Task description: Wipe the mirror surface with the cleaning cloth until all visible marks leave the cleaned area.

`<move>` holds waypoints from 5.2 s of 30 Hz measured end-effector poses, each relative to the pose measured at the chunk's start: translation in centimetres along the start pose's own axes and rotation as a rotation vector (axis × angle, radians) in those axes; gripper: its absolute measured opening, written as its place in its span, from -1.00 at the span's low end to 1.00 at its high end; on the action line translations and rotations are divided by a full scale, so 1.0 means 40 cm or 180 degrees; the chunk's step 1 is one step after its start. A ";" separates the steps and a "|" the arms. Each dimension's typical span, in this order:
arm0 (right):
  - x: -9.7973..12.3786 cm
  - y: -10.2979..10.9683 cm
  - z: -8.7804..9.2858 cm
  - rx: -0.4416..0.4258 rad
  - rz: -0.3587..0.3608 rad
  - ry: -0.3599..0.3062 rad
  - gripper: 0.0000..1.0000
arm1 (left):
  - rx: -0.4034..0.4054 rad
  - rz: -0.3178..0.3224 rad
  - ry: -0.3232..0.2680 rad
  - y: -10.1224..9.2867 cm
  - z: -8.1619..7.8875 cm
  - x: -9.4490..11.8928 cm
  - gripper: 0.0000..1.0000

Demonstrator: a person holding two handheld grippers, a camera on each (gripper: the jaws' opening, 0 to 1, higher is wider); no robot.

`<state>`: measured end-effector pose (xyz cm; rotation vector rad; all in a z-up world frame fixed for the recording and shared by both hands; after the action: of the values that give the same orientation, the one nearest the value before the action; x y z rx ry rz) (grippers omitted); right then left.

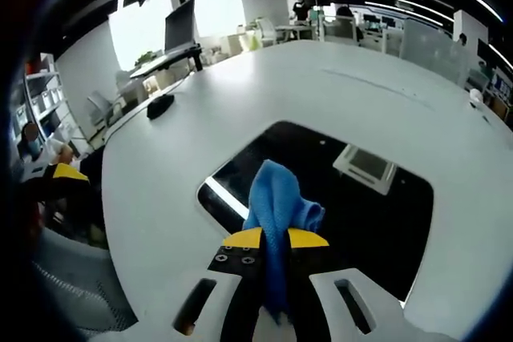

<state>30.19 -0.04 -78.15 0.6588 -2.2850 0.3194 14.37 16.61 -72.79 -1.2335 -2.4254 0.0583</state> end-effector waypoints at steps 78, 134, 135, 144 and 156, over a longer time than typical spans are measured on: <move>-0.066 -0.070 -0.062 -0.0138 0.0193 -0.0077 -0.91 | 0.0010 -0.0001 0.0013 0.000 0.000 0.000 0.88; -0.154 -0.145 -0.136 -0.0144 0.0376 -0.0127 -0.91 | 0.0008 0.0008 0.0026 0.002 0.002 -0.001 0.90; -0.155 -0.147 -0.137 -0.0144 0.0378 -0.0127 -0.91 | 0.0008 0.0008 0.0025 0.002 0.002 -0.001 0.90; -0.169 -0.158 -0.146 -0.0152 0.0405 -0.0124 -0.91 | 0.0017 0.0015 0.0027 0.001 0.002 -0.002 0.89; -0.155 -0.144 -0.146 -0.0123 0.0437 -0.0127 -0.91 | 0.0027 0.0020 0.0024 0.003 0.002 -0.003 0.89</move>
<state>40.46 -0.23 -78.20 0.4941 -2.3741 0.3289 14.47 16.61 -72.94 -1.2353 -2.4125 0.0656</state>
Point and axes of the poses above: the point that each gripper's makers call its tool centre point, and the gripper's own axes: x roughly backward along the fingers, y roughly to its left, z roughly out of its underside, the point moved 10 cm from there along x, roughly backward along the fingers, and after that the axes turned 11 degrees about z, right-handed, at the moved point
